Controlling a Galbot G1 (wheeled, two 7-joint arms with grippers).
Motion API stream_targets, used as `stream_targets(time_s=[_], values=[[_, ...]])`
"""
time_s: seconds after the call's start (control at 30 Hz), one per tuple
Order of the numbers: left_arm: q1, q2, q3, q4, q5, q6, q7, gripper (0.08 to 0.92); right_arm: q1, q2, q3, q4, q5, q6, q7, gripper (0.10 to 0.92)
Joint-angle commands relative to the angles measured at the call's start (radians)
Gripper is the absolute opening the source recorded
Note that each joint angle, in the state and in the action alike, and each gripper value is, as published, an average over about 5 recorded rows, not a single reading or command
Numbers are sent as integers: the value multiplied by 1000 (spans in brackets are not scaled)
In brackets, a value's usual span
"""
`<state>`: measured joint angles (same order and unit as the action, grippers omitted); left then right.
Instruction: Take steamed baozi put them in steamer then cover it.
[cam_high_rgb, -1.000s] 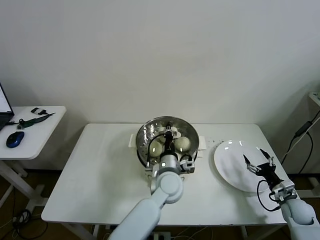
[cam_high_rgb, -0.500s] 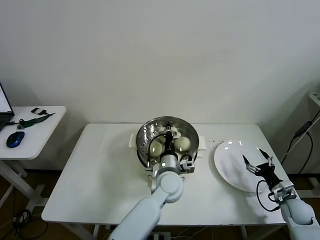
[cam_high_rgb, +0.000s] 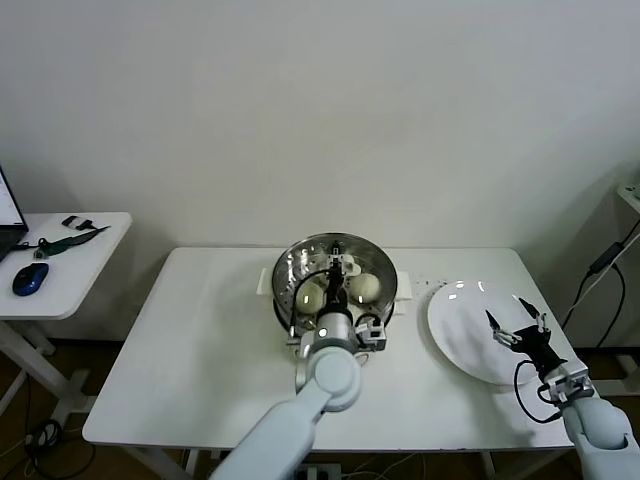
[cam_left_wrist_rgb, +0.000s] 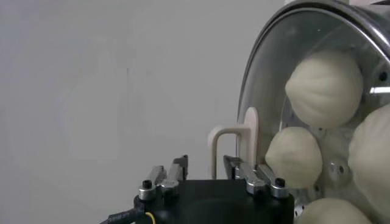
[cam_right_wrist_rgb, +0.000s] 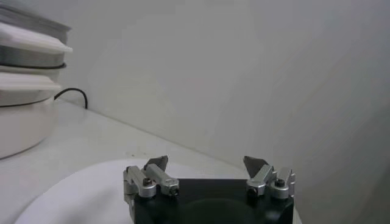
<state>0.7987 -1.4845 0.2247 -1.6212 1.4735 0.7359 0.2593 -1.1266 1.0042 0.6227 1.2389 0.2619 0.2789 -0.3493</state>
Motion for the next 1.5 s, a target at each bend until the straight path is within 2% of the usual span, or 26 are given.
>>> stream_targets(time_s=[0.03, 0.27, 0.4, 0.57, 0.7, 0.87, 0.97, 1.13, 1.27, 1.5], values=[[41, 73, 8, -171, -29, 50, 46, 501, 3, -1, 0, 1, 0, -11, -1, 823], [113, 138, 11, -308, -58, 50, 54, 700, 1, -4, -1, 23, -21, -61, 12, 823], [173, 192, -10, -383, -101, 50, 31, 793, -1, -5, -4, 48, -28, -98, 34, 823], [277, 273, -102, -498, -267, 38, -76, 822, -15, -6, -2, 88, -8, -118, 48, 823], [363, 296, -249, -574, -518, -64, -206, 823, -49, 2, 16, 136, 33, -125, 48, 823], [505, 241, -486, -602, -865, -317, -350, 823, -91, 19, 40, 197, 54, -134, 59, 823], [595, 195, -633, -604, -1153, -460, -387, 823, -111, 29, 48, 230, 63, -147, 66, 823], [674, 142, -804, -578, -1446, -613, -406, 823, -130, 45, 48, 269, 64, -158, 72, 823], [697, 104, -908, -500, -1569, -698, -393, 823, -142, 60, 45, 290, 64, -157, 70, 823], [745, 68, -951, -381, -1642, -809, -332, 823, -164, 70, 46, 316, 65, -151, 73, 823]])
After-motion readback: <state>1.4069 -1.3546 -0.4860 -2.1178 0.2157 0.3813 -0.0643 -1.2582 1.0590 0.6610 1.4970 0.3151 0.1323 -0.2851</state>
